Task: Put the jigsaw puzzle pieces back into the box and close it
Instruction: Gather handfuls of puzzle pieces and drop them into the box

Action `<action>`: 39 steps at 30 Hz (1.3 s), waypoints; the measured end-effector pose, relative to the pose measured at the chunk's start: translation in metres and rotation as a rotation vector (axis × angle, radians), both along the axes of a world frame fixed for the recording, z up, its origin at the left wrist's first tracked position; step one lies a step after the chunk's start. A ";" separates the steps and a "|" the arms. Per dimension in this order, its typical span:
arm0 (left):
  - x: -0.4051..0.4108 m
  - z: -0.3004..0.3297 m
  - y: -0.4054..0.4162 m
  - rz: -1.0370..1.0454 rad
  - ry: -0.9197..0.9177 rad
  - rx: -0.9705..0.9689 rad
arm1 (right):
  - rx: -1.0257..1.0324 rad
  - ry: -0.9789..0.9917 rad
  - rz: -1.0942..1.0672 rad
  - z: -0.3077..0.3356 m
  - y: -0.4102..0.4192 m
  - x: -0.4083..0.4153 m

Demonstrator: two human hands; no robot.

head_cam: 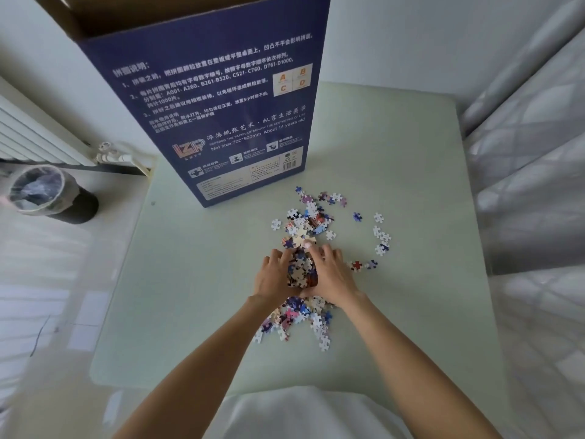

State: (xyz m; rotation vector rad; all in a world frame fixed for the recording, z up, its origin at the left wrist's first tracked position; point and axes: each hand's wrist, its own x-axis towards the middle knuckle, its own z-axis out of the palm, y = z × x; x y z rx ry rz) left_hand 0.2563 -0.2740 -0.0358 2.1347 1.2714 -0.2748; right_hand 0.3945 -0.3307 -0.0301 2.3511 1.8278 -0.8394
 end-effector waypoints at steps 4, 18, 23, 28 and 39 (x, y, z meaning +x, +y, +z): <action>-0.009 0.003 -0.002 0.075 -0.136 -0.006 | 0.073 0.017 -0.089 -0.001 -0.005 -0.008; -0.036 0.007 0.010 0.235 -0.309 0.058 | 0.279 0.178 -0.255 0.003 -0.008 -0.001; -0.039 0.006 0.014 0.260 -0.307 0.073 | 0.217 0.026 -0.076 0.001 -0.005 -0.009; -0.041 0.004 0.018 0.250 -0.290 0.091 | 0.157 -0.012 0.014 -0.003 0.015 -0.021; -0.045 0.001 0.020 0.193 -0.258 0.125 | 0.249 -0.104 0.057 0.002 0.033 -0.014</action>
